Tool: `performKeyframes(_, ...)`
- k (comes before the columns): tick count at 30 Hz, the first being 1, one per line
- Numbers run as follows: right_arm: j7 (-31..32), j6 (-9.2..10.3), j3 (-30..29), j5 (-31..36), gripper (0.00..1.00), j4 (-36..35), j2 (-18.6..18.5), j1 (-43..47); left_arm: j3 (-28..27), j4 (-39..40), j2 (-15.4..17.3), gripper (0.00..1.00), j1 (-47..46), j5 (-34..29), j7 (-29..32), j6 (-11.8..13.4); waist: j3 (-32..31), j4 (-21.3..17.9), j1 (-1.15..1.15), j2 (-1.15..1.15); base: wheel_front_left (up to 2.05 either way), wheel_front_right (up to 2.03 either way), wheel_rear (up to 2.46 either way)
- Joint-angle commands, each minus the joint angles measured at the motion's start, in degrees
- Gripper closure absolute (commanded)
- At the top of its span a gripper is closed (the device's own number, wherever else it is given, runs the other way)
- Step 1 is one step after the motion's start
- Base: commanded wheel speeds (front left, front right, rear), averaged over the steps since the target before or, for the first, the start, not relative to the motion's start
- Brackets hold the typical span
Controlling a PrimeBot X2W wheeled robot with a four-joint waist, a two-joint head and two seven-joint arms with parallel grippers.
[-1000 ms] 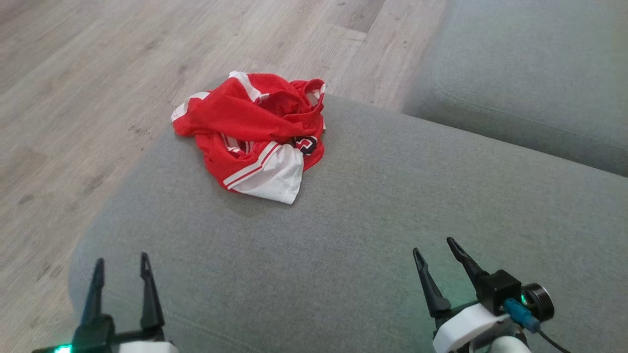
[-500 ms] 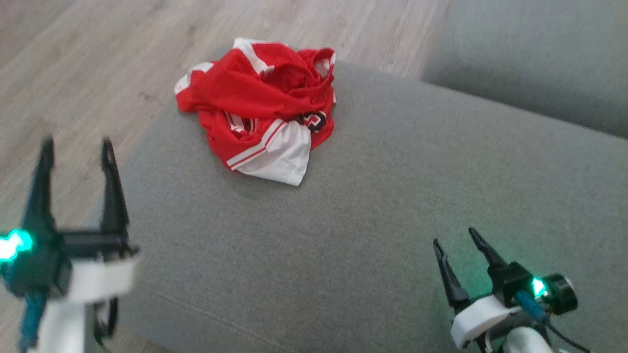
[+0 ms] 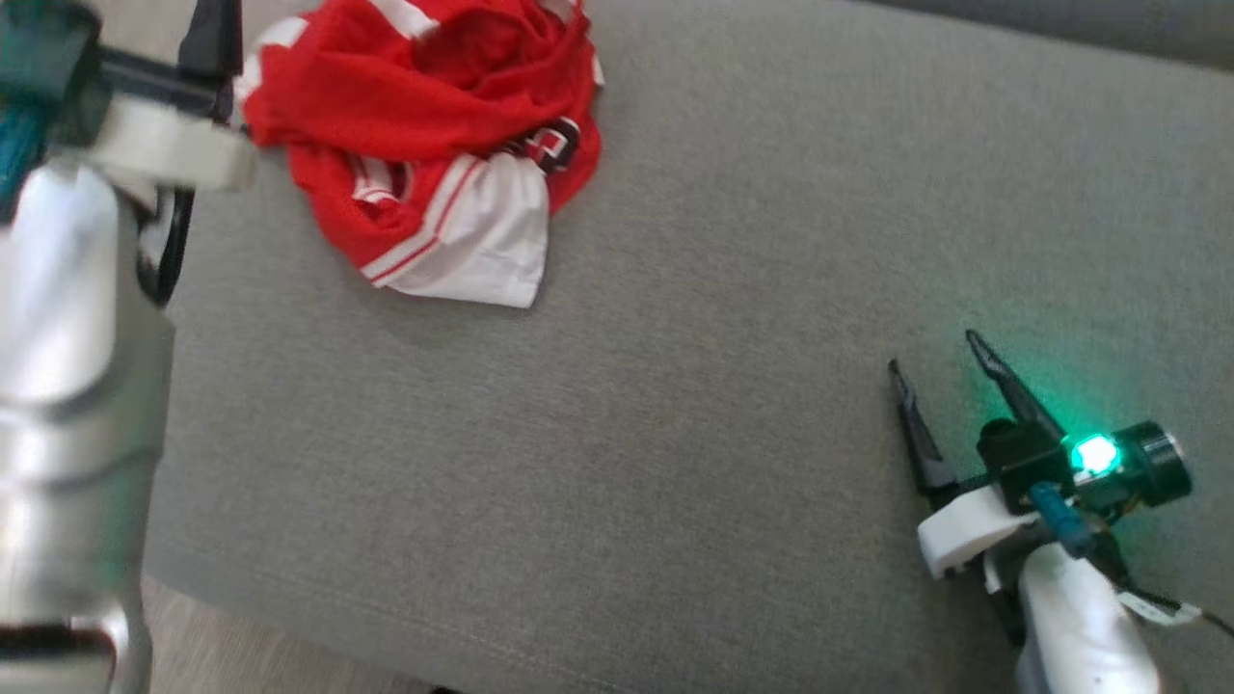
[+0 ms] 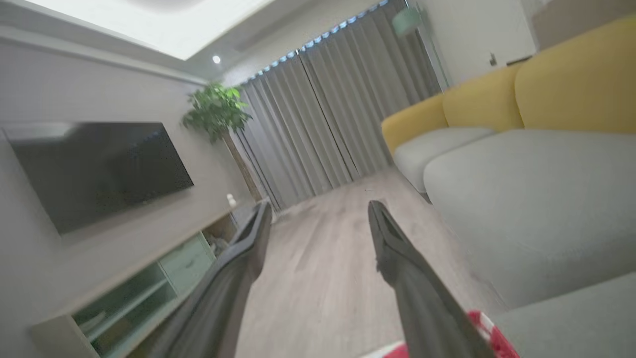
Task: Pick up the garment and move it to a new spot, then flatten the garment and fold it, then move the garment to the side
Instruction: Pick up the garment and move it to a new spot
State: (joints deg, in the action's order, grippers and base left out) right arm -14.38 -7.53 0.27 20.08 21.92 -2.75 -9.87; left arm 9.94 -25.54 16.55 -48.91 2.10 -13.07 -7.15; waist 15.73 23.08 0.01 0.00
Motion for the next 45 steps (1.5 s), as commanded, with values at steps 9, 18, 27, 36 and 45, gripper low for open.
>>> performKeyframes(9,-0.62,0.04,0.44,2.27,0.00,-3.29,-2.59,-1.23,9.57,-26.14,3.43,0.00,-16.24,8.63,9.85,-0.32,8.44,-6.74,-0.01,0.00,0.00,0.00,0.00)
performKeyframes(18,-0.62,0.04,-2.40,2.71,0.00,-5.21,-3.94,0.33,14.64,-39.63,4.51,0.00,-20.77,16.14,16.66,-0.33,14.06,-8.95,-0.01,0.00,0.00,0.00,0.00)
performKeyframes(27,-0.62,0.04,-2.86,3.34,0.00,-6.51,-3.50,-0.37,18.21,-43.13,4.91,0.72,-21.85,18.58,14.62,-0.33,16.58,-8.97,-0.01,0.00,0.00,0.00,0.00)
performKeyframes(36,-0.62,0.04,-0.91,2.46,0.00,-4.68,-2.16,-2.37,20.89,-43.57,6.77,1.00,-27.63,16.79,4.61,-0.34,13.34,-10.09,-0.01,0.00,0.00,0.00,0.00)
performKeyframes(45,-0.62,0.04,2.44,-1.71,0.00,-1.27,-0.25,-3.76,28.02,-39.58,8.13,1.00,-35.26,14.30,2.52,-0.34,3.58,-16.26,-0.01,0.00,0.00,0.00,0.00)
